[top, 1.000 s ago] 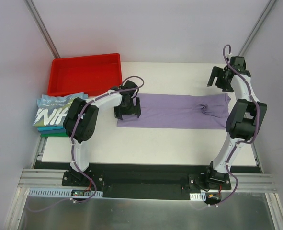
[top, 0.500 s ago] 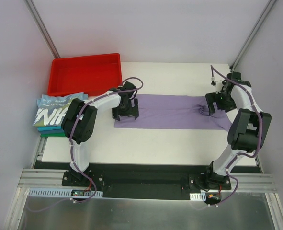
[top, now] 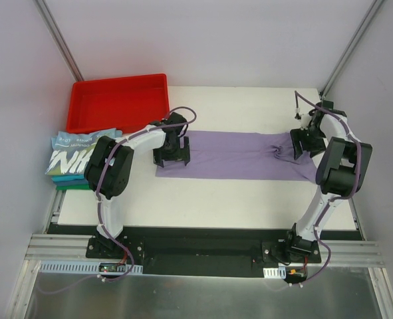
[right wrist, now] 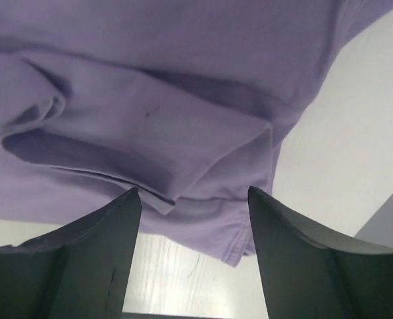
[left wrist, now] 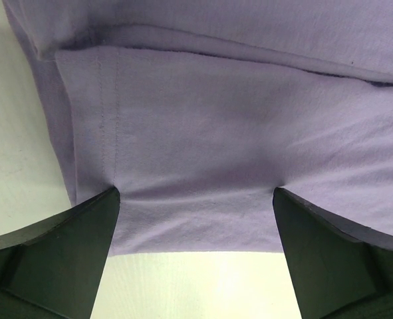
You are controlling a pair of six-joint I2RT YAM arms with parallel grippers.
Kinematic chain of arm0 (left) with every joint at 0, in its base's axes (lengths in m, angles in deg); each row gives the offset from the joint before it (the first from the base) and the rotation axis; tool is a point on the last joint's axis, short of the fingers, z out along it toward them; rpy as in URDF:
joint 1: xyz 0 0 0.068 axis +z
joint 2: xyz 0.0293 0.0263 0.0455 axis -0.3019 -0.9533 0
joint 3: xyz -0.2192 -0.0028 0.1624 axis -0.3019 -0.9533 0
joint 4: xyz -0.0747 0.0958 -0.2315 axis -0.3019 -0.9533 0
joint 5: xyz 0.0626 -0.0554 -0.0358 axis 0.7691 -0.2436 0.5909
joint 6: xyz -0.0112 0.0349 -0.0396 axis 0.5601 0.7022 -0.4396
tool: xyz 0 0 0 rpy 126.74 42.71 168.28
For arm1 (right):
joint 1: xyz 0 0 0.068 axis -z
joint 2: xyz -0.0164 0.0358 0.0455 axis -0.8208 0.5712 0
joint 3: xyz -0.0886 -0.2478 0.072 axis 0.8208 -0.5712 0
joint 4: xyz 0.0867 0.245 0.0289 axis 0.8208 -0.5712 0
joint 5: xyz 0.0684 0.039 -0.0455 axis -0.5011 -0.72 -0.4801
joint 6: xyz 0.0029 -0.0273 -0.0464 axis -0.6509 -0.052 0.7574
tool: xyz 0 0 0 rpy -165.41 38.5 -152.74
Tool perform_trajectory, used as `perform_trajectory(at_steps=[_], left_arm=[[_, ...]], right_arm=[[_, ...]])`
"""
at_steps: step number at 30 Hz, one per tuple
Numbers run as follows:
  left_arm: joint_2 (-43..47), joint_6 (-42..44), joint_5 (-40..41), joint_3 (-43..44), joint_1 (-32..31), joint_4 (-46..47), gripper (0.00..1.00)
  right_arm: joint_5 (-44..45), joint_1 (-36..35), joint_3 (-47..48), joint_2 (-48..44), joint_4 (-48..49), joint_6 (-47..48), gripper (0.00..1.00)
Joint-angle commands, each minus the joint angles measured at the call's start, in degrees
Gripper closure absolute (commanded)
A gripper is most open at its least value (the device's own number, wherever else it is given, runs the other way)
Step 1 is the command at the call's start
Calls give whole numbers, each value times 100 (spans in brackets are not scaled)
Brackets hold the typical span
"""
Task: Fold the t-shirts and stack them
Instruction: Fold the other side of the tshirt into a rectangle
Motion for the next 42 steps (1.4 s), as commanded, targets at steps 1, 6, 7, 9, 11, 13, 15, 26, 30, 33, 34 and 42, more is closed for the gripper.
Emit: perform_trajectory(at_steps=[1, 6, 7, 9, 11, 13, 15, 26, 30, 33, 34, 42], left_arm=[[-47, 108, 29, -134, 118, -262, 1], [-47, 117, 29, -142, 127, -253, 1], [-47, 117, 29, -142, 127, -253, 1], [-47, 117, 21, -142, 136, -253, 1], [-47, 126, 21, -142, 136, -253, 1], [-38, 126, 21, -151, 144, -253, 1], [-30, 117, 3, -151, 136, -253, 1], [-3, 64, 38, -213, 144, -253, 1], [-3, 64, 12, -222, 144, -253, 1], [-12, 64, -14, -213, 144, -262, 1], [-12, 64, -15, -213, 144, -262, 1], [6, 56, 29, -257, 162, -279, 1]], right_arm=[[-190, -12, 411, 240, 139, -327, 36], [-549, -12, 411, 407, 121, -450, 45], [-637, -12, 403, 425, 121, -468, 46], [-726, -12, 411, 495, 78, -520, 47], [-735, -12, 411, 539, 60, -582, 55], [-674, -12, 403, 539, 112, -696, 65], [-560, -12, 376, 504, 139, -784, 75], [995, 6, -106, -155, 648, -1917, 100], [673, 102, -344, -410, 824, -2172, 100], [-82, 120, -248, -428, 824, -2356, 100], [-241, 120, -135, -358, 763, -2436, 99], [354, 138, 630, 213, 473, -3016, 94]])
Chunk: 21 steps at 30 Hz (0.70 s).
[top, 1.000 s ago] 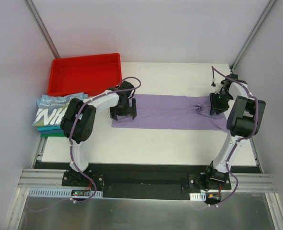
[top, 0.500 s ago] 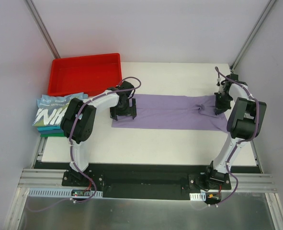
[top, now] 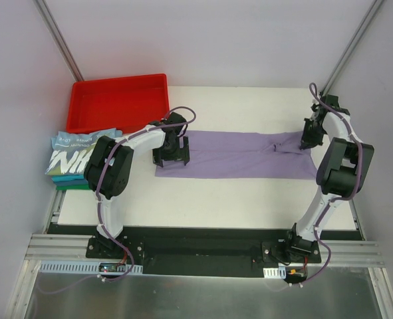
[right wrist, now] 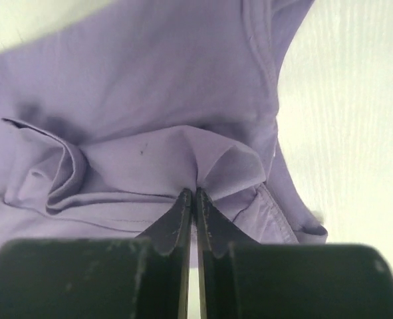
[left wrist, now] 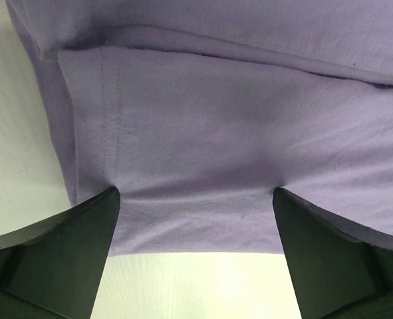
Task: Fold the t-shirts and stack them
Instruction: Fold the other side of the tshirt into a rectangle
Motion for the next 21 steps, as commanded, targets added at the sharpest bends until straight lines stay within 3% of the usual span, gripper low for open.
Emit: perform_trajectory(at_steps=[1, 2, 4, 6, 8, 13, 17, 21], left_arm=[[-3, 36, 34, -250, 125, -275, 1], [-3, 36, 25, -250, 125, -275, 1], [-3, 45, -1, -250, 134, -284, 1], [-12, 53, -19, -233, 134, -293, 1], [-3, 53, -36, -233, 134, -310, 1], [41, 45, -89, -250, 134, -302, 1], [32, 36, -159, -241, 134, -302, 1], [50, 53, -221, -233, 134, -293, 1]], right_arm=[[651, 65, 563, 292, -163, -548, 94], [802, 65, 625, 345, -172, -602, 92], [891, 74, 765, 433, -111, -664, 79], [813, 92, 950, 547, -146, -690, 50], [716, 101, 1055, 583, -216, -751, 35], [252, 101, 846, 189, -207, -638, 23], [-942, 57, 170, -330, -67, -576, 7], [-1673, -84, -506, -673, 117, -655, 6]])
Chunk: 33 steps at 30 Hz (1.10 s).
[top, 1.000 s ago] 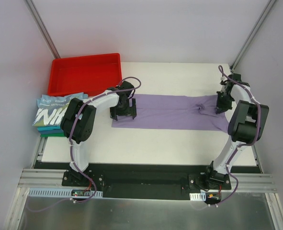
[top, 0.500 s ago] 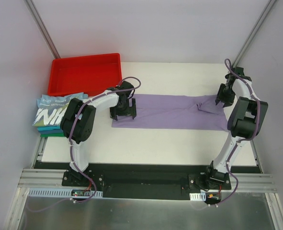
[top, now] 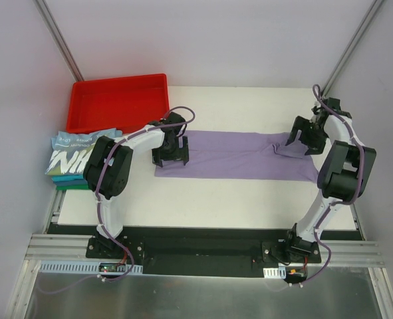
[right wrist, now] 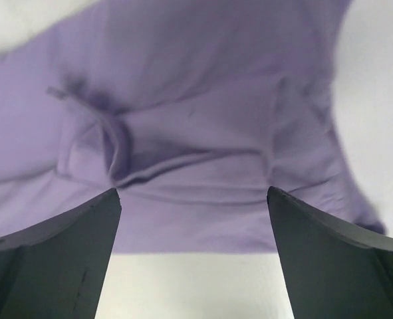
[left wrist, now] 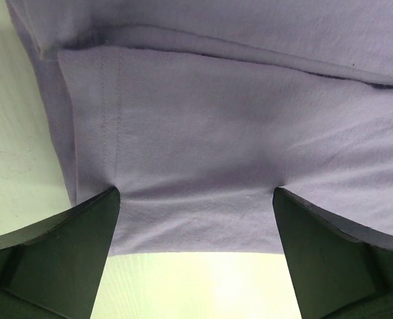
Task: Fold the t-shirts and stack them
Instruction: Fold the other side of the tshirt into a rectangle
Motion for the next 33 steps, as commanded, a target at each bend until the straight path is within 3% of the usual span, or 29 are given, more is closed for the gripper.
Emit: perform_trajectory(at_steps=[1, 4, 9, 17, 20, 26, 30, 33], left_arm=[[21, 56, -180, -206, 99, -306, 1], [13, 47, -171, -215, 99, -315, 1], [-14, 38, -136, -215, 99, -315, 1], [-14, 38, -48, -259, 99, -323, 1], [-14, 38, -65, -277, 99, -315, 1], [-32, 38, -57, -285, 99, -315, 1], [-5, 47, -39, -285, 99, -323, 1], [12, 38, -56, -303, 99, -315, 1]], right_arm=[[-1241, -213, -565, -650, 201, -43, 7], [-1576, -389, -873, -686, 657, -174, 1], [-1779, -600, -689, -167, 807, -394, 4], [-577, -635, -399, 167, 1176, -491, 4], [-58, -626, -329, 202, 1833, -517, 4], [-66, -495, 276, 500, 3057, -789, 4], [-302, -363, 1076, 800, 2769, -1010, 4], [-486, -415, 1000, 459, 2268, -922, 4]])
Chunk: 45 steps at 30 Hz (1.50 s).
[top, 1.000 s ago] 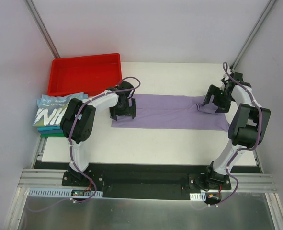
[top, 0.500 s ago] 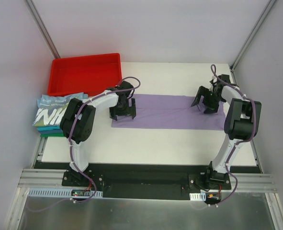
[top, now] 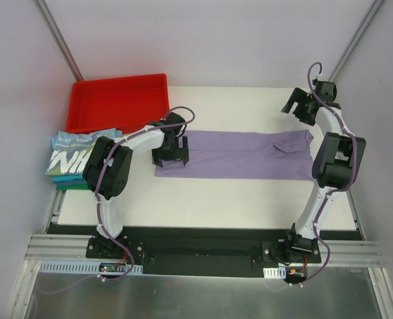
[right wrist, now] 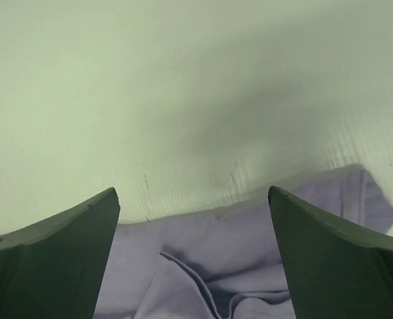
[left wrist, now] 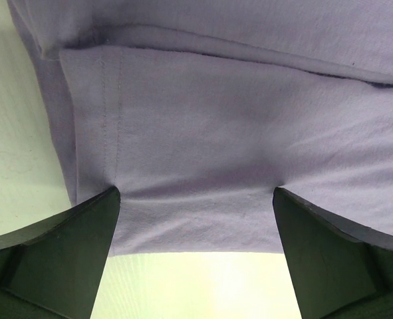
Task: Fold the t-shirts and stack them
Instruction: Fold the other side of the tshirt into a rectangle
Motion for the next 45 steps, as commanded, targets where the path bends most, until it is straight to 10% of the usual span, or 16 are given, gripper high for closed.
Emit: perform_trajectory(at_steps=[1, 14, 30, 40, 45], left_arm=[[-9, 29, -70, -259, 97, -337, 1], [-45, 47, -105, -259, 97, -345, 1], [43, 91, 62, -356, 105, -337, 1], [113, 82, 44, -400, 105, -337, 1], [184, 64, 27, -409, 105, -337, 1]], right_arm=[[-262, -28, -39, -525, -334, -161, 4], [-517, -512, -3117, -2163, 315, -1383, 4], [836, -468, -1440, -555, 1203, -988, 4], [-569, -354, 494, 404, 1382, -971, 4], [-141, -345, 5, -227, 959, -750, 4]])
